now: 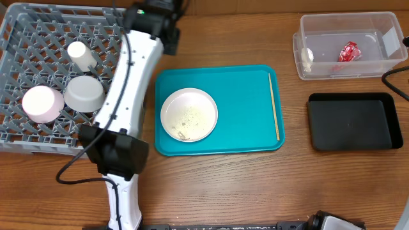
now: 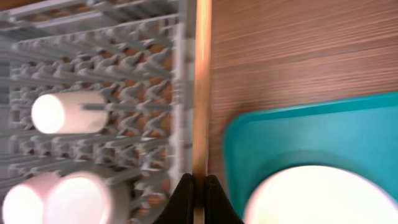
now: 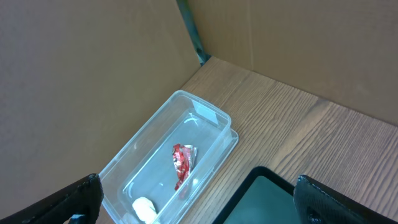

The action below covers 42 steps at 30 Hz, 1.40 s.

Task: Sort waste into correct bins and load items into the dishwasher
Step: 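Carry the chopstick to the dish rack and drop it in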

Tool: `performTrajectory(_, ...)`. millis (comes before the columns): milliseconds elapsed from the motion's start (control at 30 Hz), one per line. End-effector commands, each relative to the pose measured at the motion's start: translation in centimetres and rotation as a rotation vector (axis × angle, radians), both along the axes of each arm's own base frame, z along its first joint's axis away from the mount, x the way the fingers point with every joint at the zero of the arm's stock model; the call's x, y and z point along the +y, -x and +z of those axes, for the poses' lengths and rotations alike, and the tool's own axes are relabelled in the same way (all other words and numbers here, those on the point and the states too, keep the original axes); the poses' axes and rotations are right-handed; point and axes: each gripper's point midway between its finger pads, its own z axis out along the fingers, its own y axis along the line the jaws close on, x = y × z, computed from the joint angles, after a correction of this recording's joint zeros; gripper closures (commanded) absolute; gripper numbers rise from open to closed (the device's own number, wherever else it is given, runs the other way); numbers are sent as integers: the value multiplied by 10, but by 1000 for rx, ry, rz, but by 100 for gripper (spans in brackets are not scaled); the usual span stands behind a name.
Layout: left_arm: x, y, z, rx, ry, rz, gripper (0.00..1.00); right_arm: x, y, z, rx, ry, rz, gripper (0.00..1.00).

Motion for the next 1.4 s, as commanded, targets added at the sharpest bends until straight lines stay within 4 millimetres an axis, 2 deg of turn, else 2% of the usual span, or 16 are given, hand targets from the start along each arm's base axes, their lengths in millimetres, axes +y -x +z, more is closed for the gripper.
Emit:
performTrajectory(0,34,-5,-12,48,-36,4,96,-2,1,1,-3,6,-16,0)
performTrajectory(67,49,-6,-14,59,-5,17,96,-2,2,1,-3,6,-16,0)
performTrajectory(133,56,-7,-18,82,47,-21,96,-2,1,1,-3,6,-16,0)
performTrajectory(300,57,-7,-24,118,228,-176,96,-2,1,1,-3,6,-16,0)
performTrajectory(467,70,-3,-34,145,265,-172,96,-2,1,1,-3,6,-16,0)
performTrajectory(733,69,5,-91,237,283,-162,96,-2,1,1,-3,6,-16,0)
performTrajectory(933,79,2,-115,222,306,-50,96,-2,1,1,-3,6,-16,0)
performTrajectory(1367,86,-7,-114,171,320,50,96,-2,1,1,-3,6,-16,0)
